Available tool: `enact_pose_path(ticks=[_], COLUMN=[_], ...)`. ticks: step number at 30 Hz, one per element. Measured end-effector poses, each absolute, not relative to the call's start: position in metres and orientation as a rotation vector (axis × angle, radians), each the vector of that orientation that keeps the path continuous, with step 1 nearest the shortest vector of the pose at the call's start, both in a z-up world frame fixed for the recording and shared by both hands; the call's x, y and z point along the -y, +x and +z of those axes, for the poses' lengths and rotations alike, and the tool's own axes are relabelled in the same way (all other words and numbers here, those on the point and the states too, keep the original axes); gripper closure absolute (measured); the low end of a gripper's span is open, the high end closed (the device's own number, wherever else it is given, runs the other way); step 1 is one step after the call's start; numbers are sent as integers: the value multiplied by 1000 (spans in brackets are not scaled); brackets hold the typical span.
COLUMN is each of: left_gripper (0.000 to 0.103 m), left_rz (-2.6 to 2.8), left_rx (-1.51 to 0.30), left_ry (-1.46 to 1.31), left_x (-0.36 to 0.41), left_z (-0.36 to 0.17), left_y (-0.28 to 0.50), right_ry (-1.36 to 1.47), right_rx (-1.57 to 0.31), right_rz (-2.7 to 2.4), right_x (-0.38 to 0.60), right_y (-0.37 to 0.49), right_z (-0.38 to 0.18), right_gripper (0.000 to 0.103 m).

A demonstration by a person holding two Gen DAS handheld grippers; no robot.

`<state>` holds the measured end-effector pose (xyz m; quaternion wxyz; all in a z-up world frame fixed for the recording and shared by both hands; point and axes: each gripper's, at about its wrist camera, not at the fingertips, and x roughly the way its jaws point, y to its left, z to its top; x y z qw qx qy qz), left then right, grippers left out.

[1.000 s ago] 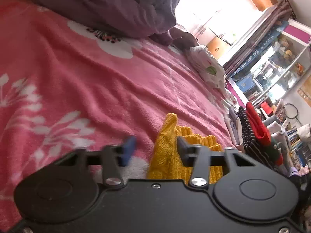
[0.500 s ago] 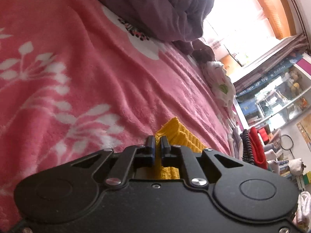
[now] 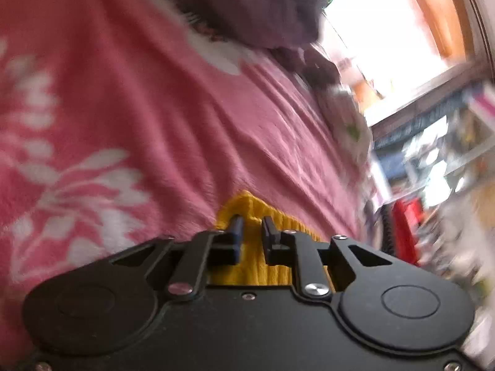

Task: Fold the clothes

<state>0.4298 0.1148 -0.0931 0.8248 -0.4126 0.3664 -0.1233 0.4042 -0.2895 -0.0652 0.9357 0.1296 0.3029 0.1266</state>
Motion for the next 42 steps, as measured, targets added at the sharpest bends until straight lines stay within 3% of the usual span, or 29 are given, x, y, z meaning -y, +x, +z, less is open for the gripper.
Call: enact_pose_path(ticks=[2, 4, 6, 12, 19, 32, 42], left_gripper=[88, 78, 60, 59, 59, 59, 59], left_rz=[-273, -282, -286, -243, -165, -280, -236], left_rx=[-778, -757, -722, -627, -559, -603, -602], left_ry=[-880, -834, -790, -723, -551, -141, 226], left_x=[-118, -112, -106, -107, -115, -15, 56], left_z=[-87, -73, -57, -25, -8, -25, -79], left_y=[428, 421, 409, 359, 287, 138, 67], right_ry=[302, 295, 312, 335, 415, 451, 664], right_rx=[-677, -686, -672, -616, -589, -592, -622], right_rz=[272, 263, 252, 270, 338, 363, 330], right_x=[297, 298, 302, 316, 313, 285, 316], right_y=[418, 418, 410, 333, 215, 75, 31], right_z=[-80, -70, -58, -20, -24, -65, -84], right_gripper=[81, 81, 76, 74, 69, 64, 61])
